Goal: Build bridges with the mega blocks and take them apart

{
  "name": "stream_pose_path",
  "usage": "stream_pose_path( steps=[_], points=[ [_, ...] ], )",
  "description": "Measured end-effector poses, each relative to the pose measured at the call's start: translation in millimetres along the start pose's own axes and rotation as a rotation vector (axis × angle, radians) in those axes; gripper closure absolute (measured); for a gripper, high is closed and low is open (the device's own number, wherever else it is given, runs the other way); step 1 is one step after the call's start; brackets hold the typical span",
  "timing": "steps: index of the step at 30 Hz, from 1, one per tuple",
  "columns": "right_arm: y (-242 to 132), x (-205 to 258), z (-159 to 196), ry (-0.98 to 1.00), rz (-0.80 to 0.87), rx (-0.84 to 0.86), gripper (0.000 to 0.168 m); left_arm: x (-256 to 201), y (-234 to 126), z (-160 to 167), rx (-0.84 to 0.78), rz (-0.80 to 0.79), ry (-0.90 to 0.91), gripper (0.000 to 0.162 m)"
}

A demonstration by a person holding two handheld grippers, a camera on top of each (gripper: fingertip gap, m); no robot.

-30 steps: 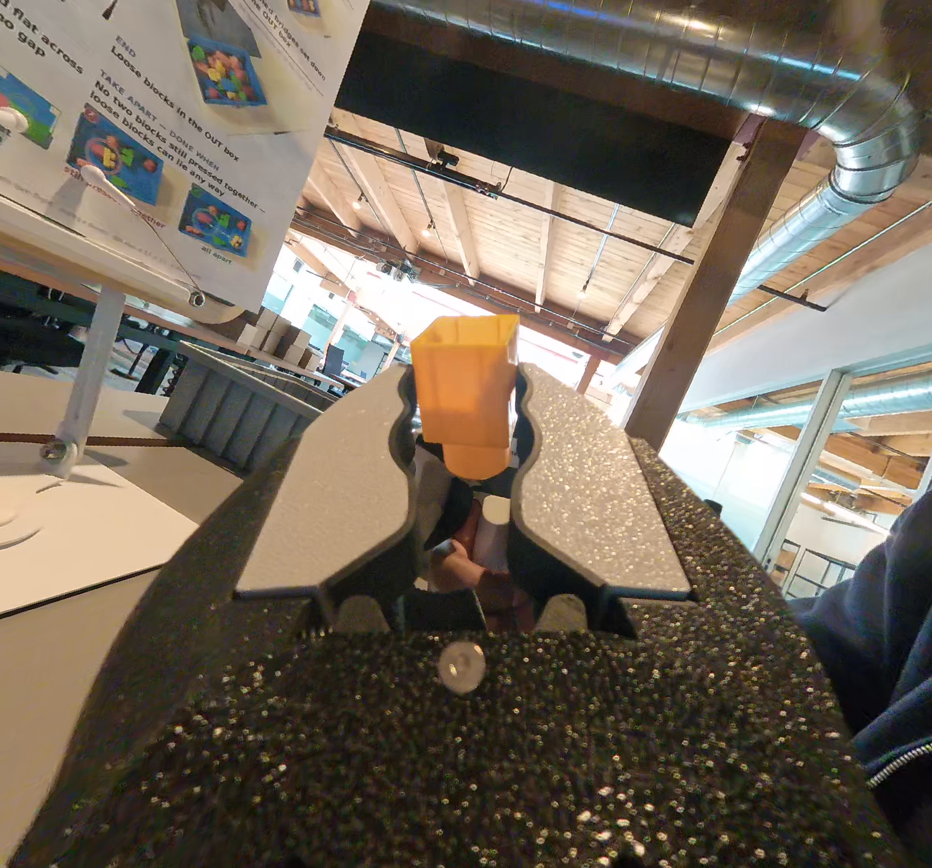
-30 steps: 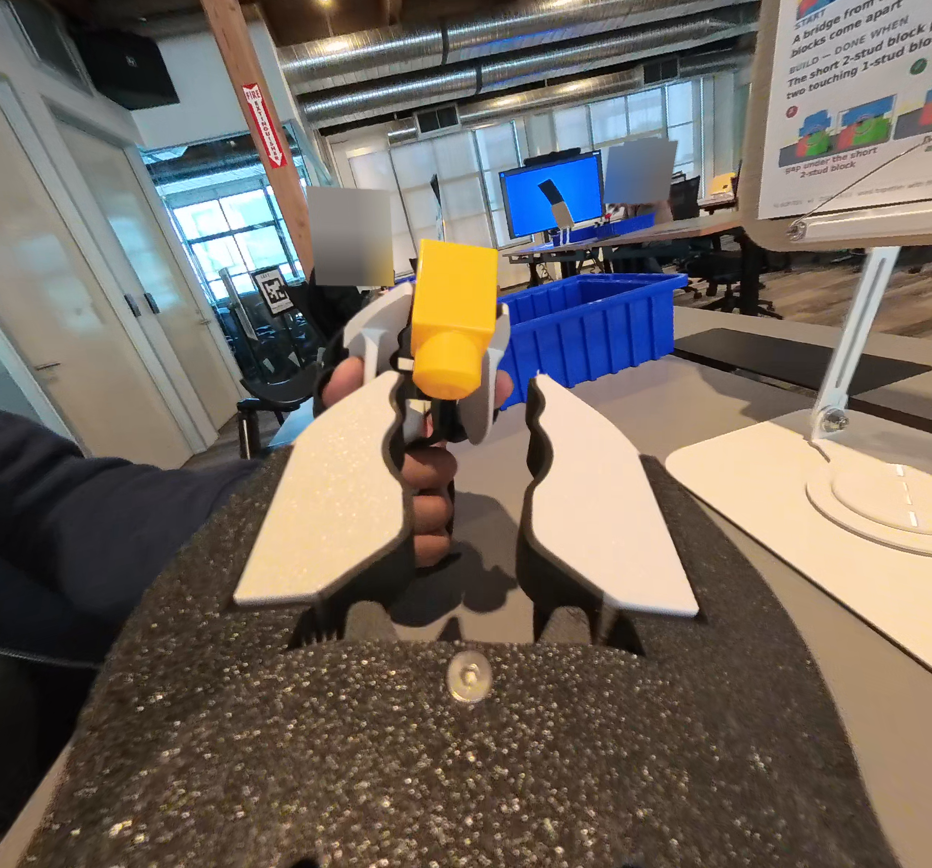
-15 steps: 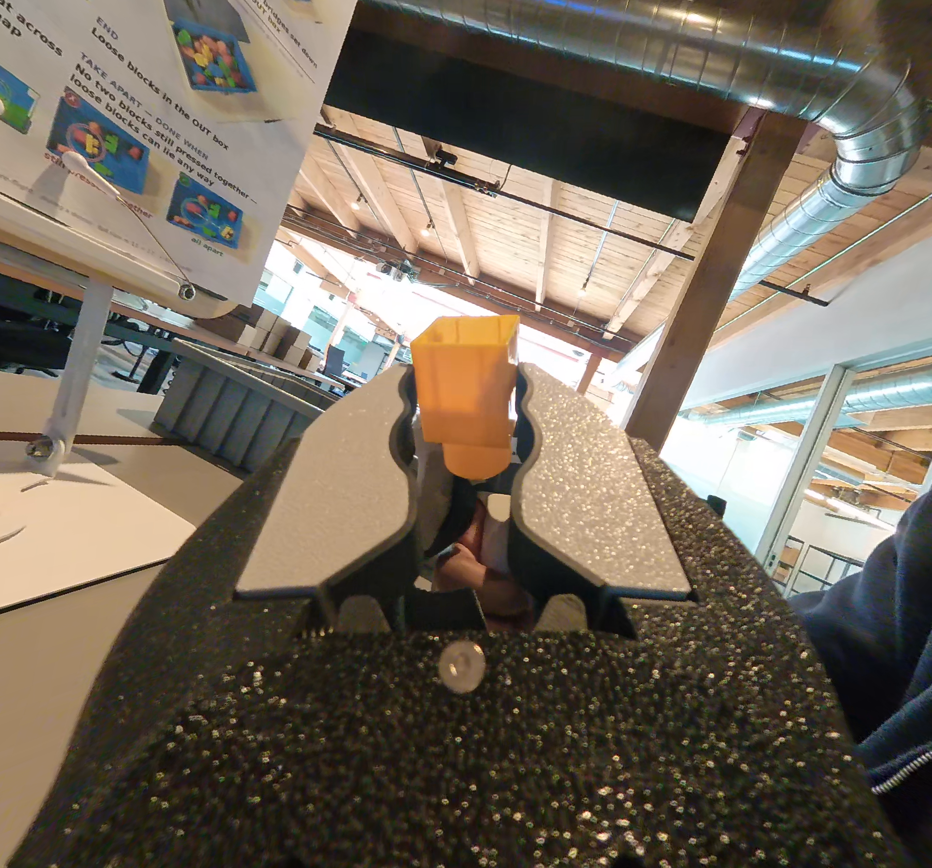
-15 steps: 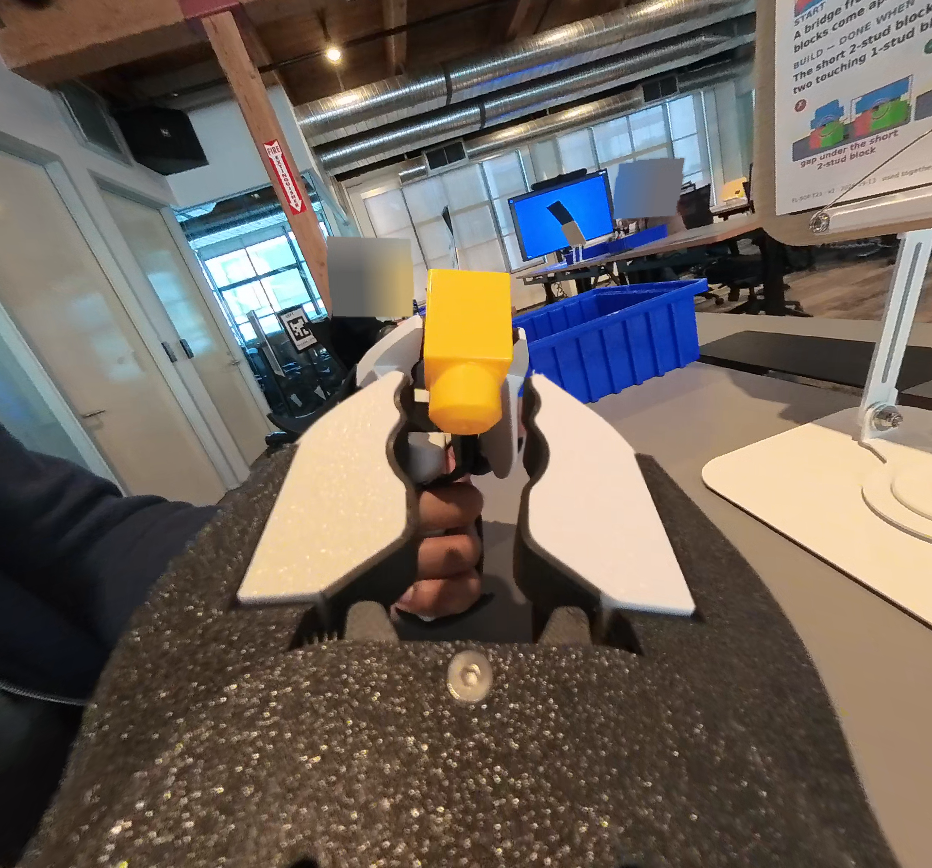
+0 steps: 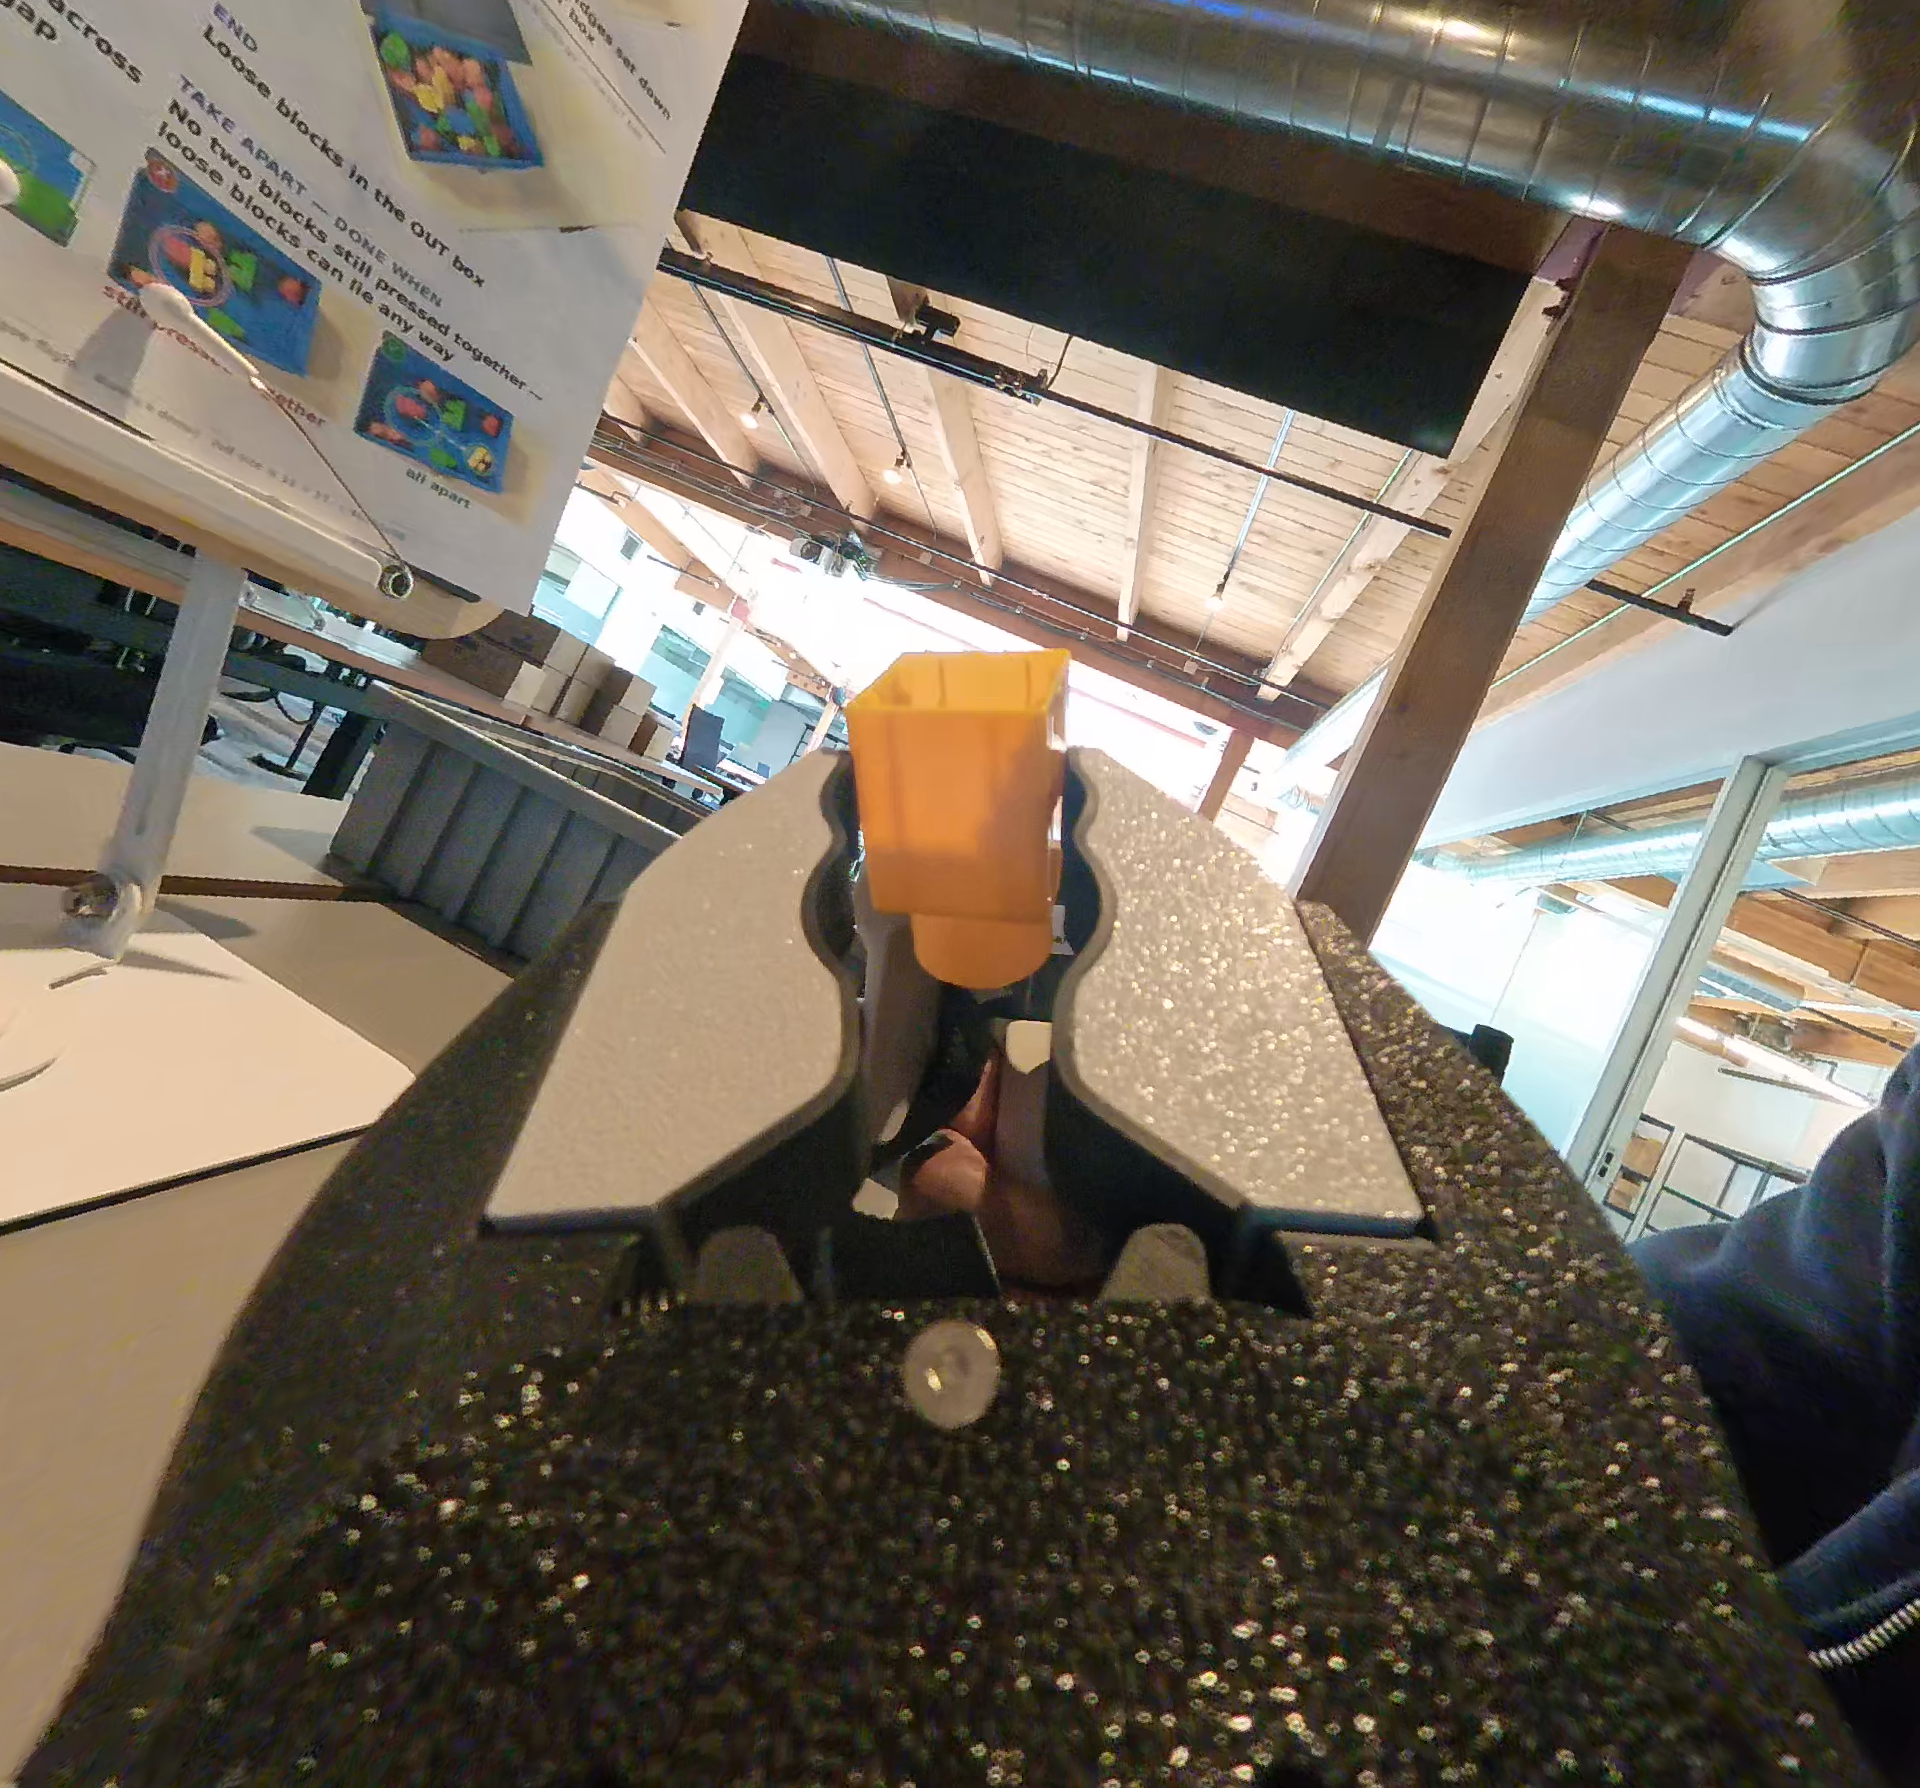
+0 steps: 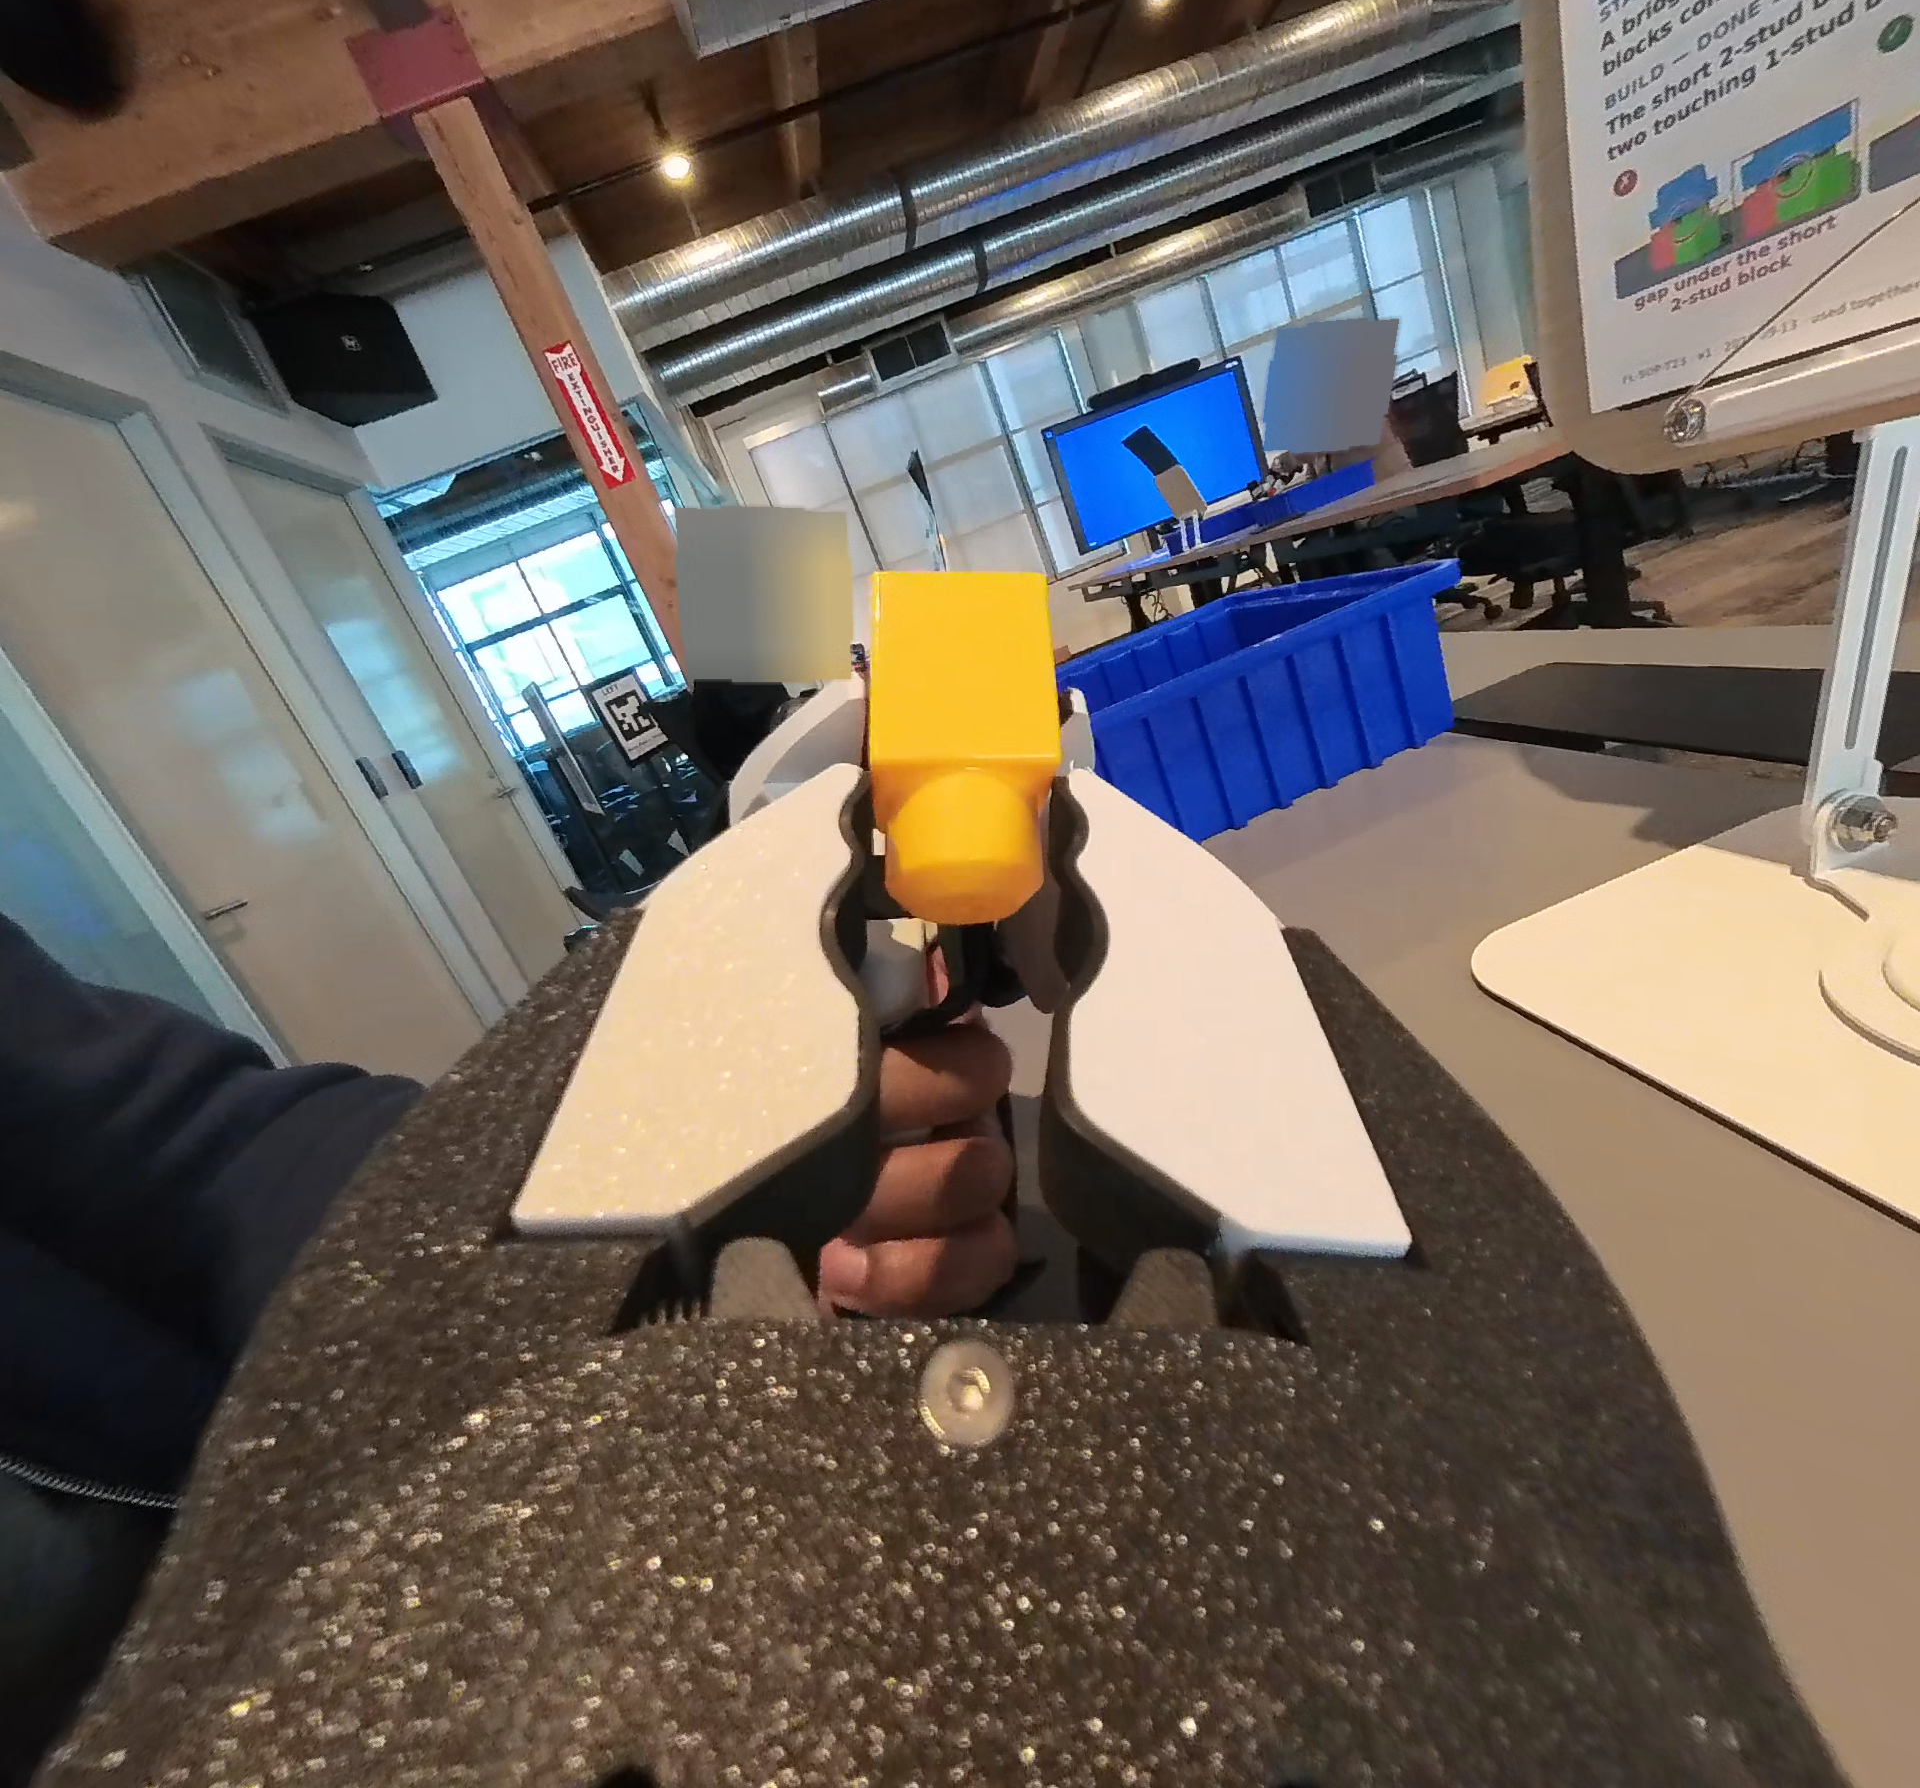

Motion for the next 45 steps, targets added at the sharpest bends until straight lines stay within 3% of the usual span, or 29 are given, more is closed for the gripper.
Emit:
stream_pose_path(
  steps=[31,40,45],
  points=[
    [0.2,0.0,1.1,0.065,-0.035,-0.036,0.134,-2.6,1.9,4.5,-0.011,0.012,0.021,0.126],
    [-2.7,-0.2,-2.4,0.043,-0.047,-0.031,0.135,1.1,3.3,4.9,-0.009,0.087,-0.085,0.127],
    [-2.7,0.4,-3.6,0.027,-0.039,-0.022,0.135,0.6,3.1,1.8,0.017,0.077,-0.05,0.127]
  ],
)
Point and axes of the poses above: each gripper's, where its closed fingertips meet, y out along the fingers, z out of its underside, x = y × z across the jaws, the point moved 10 cm from there along -y, back along the fingers
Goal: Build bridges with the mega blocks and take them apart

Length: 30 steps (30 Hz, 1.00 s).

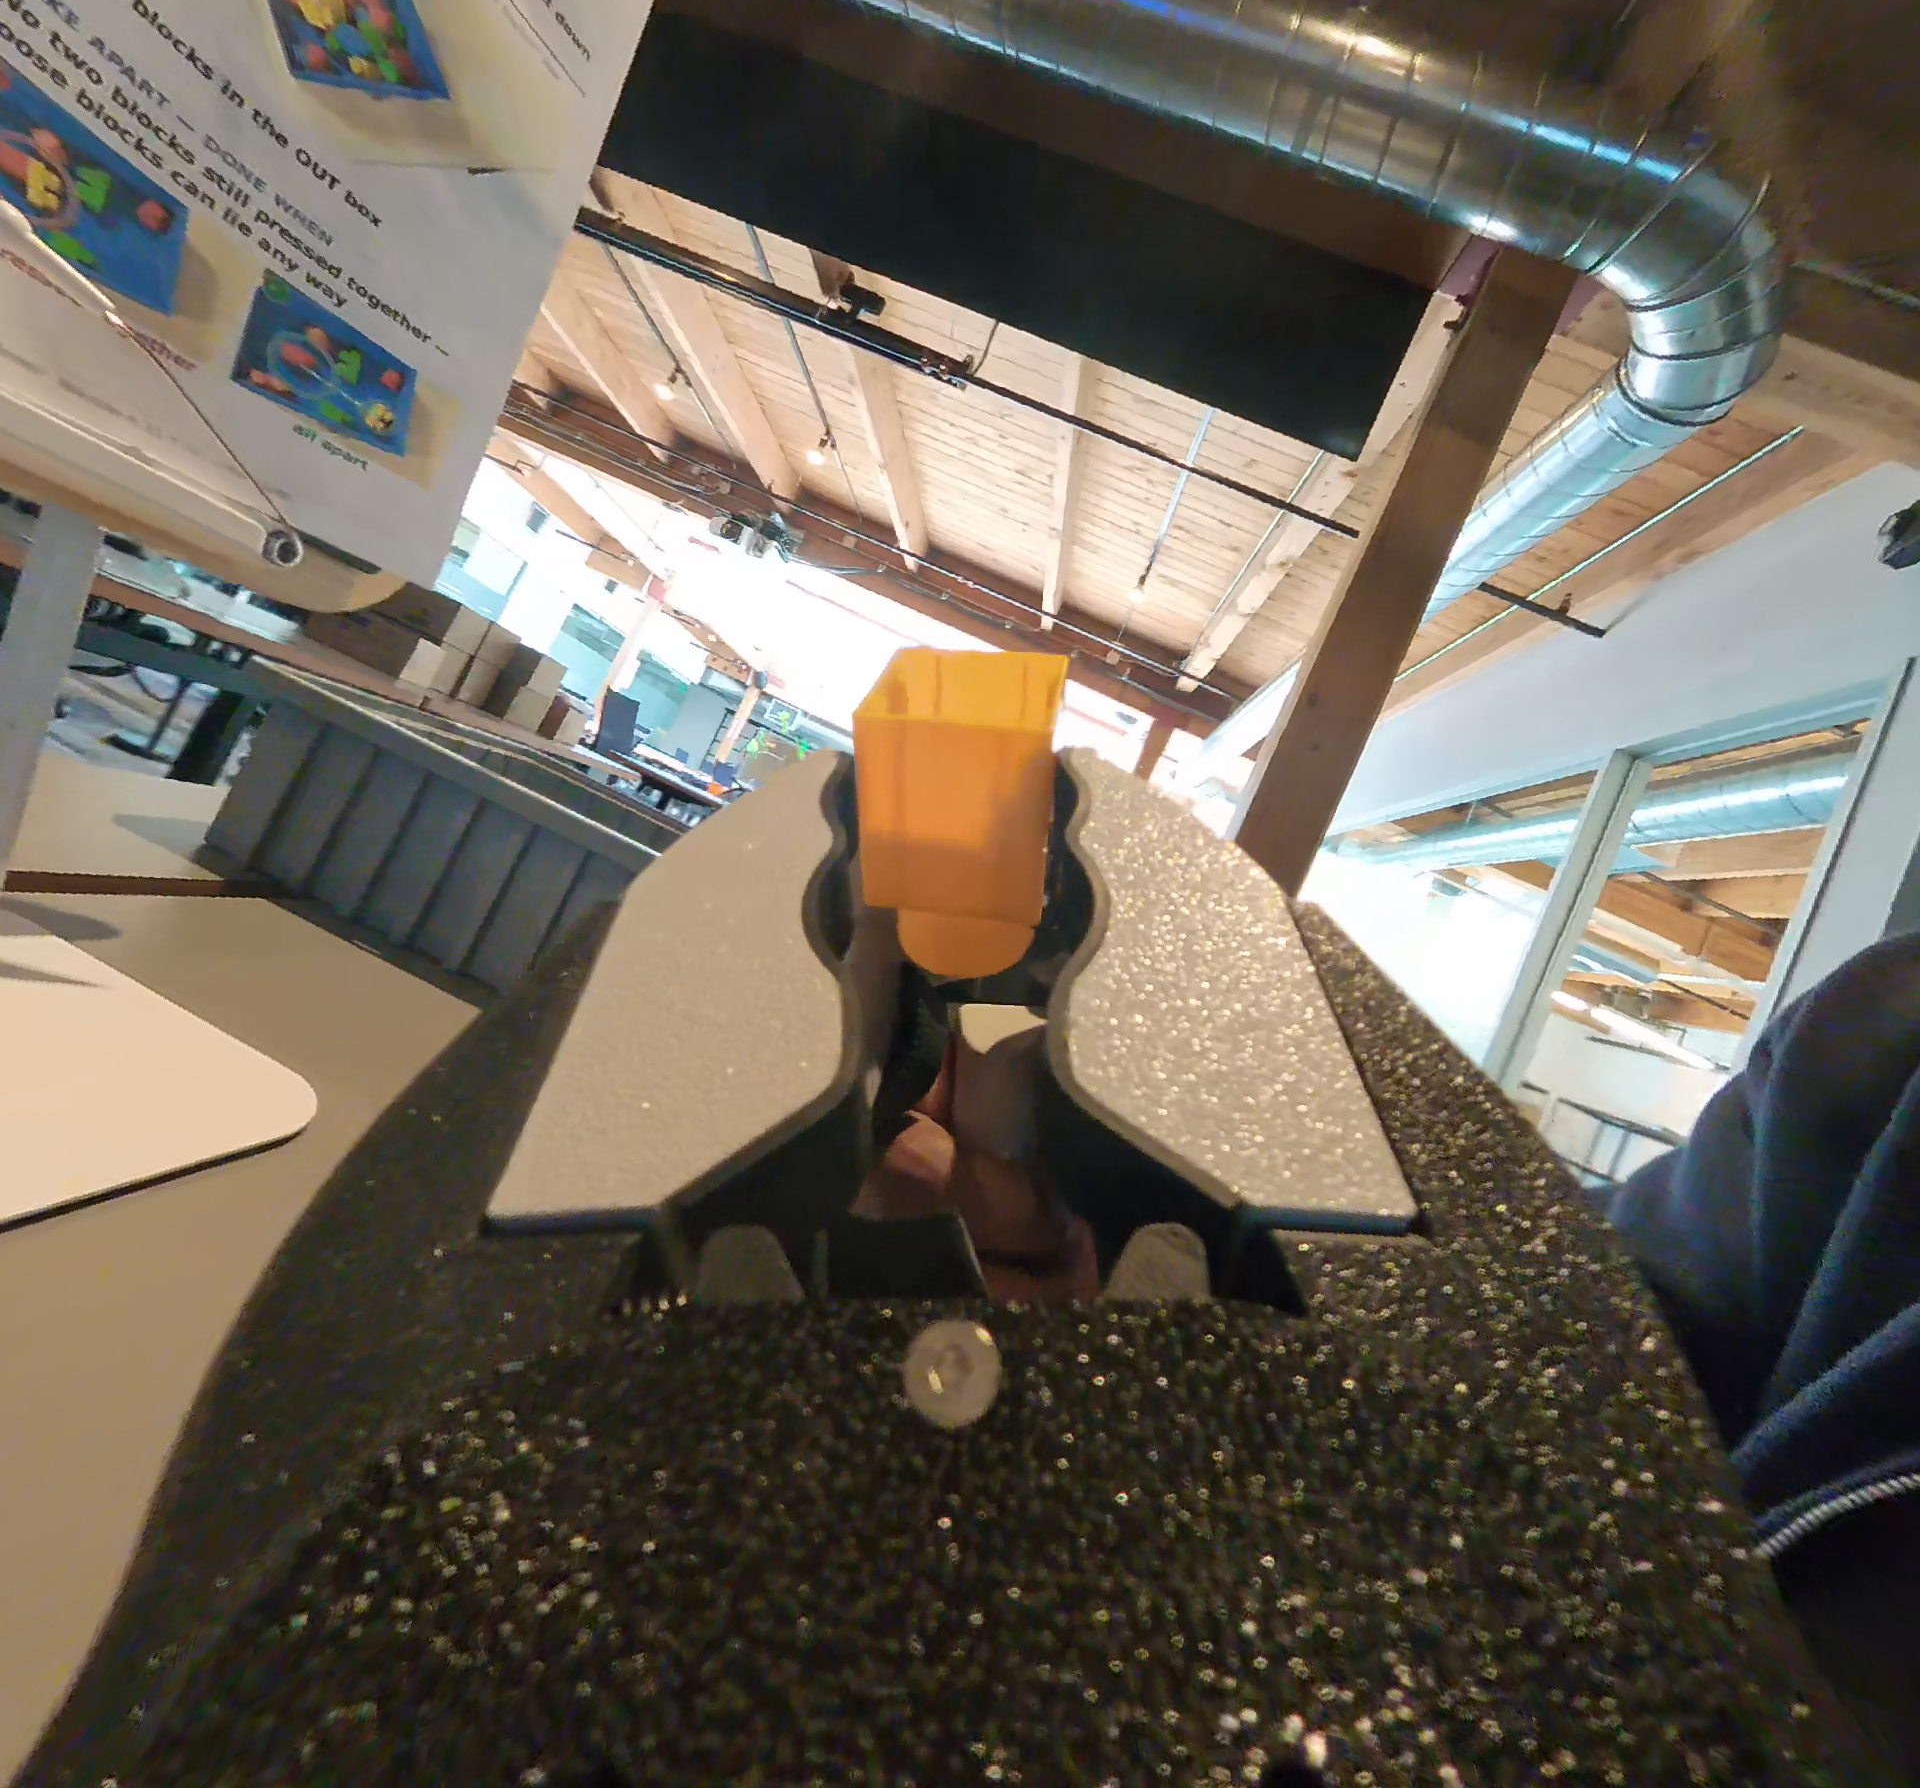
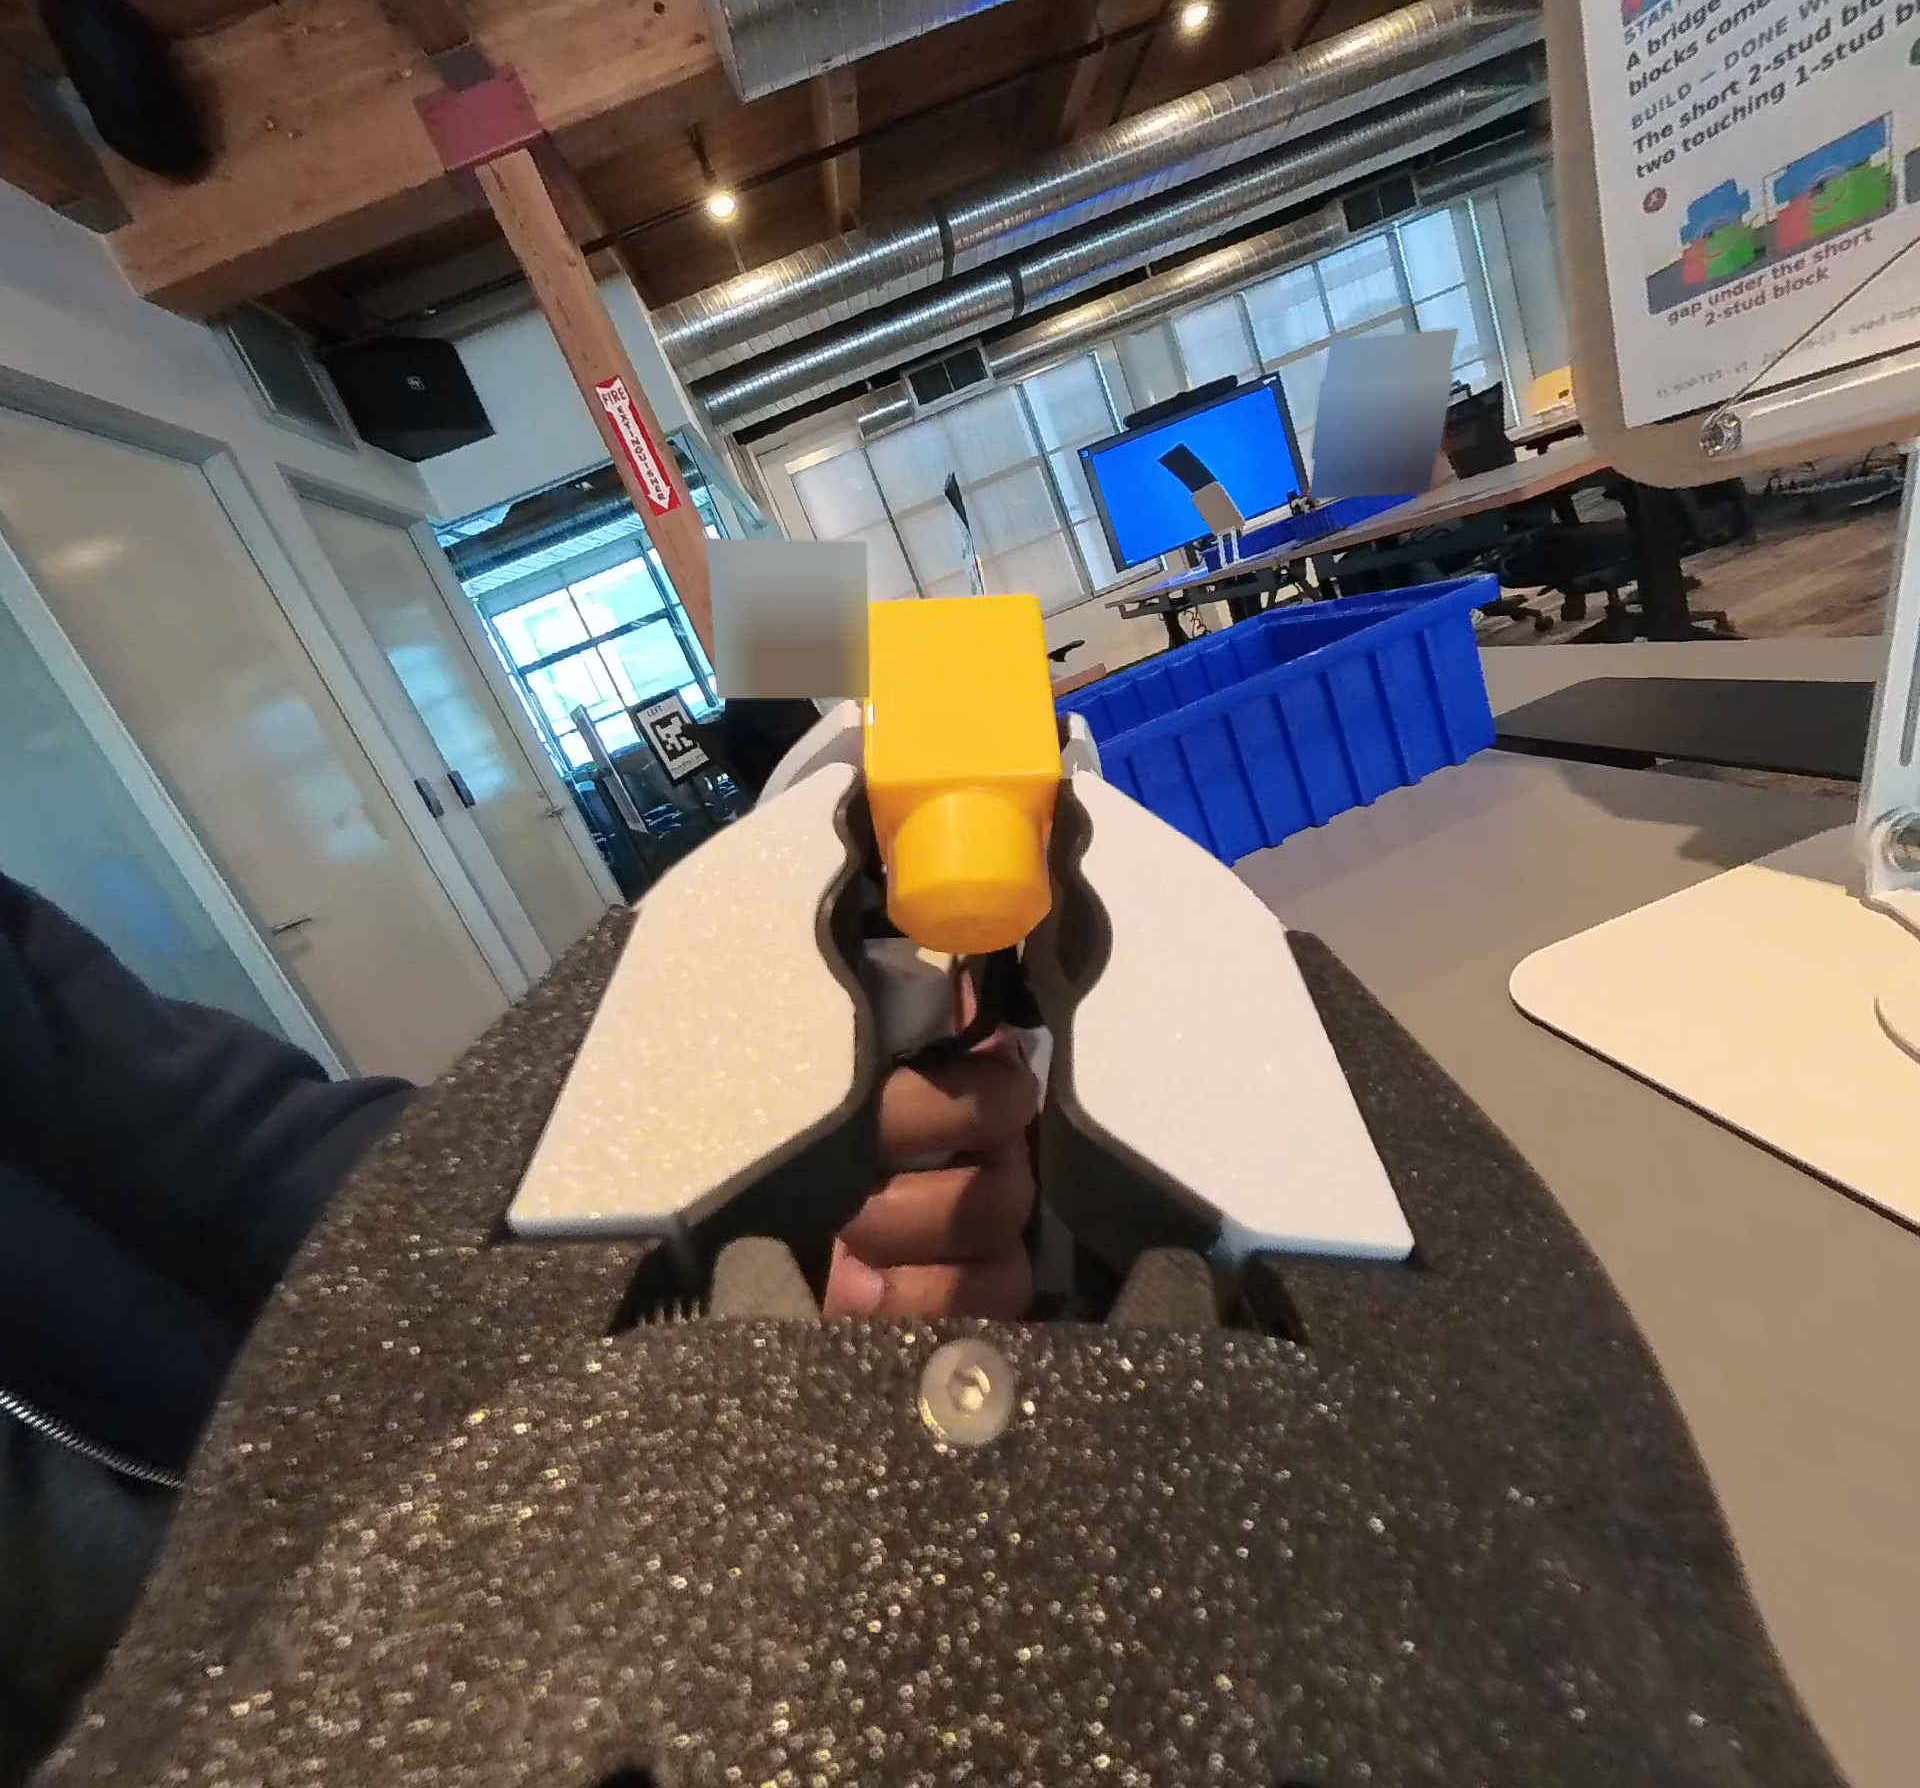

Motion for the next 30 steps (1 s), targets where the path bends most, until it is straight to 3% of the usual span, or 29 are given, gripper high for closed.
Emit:
stream_pose_path(
  steps=[19,30],
  points=[
    [-1,5,-2,-0.055,-0.032,-0.013,0.134,-15,1,-5,0.01,-0.06,0.278,0.124],
    [-1,14,-9,-0.114,-0.103,-0.011,0.134,-18,-6,-21,-0.013,0.119,0.175,0.13]
  ],
)
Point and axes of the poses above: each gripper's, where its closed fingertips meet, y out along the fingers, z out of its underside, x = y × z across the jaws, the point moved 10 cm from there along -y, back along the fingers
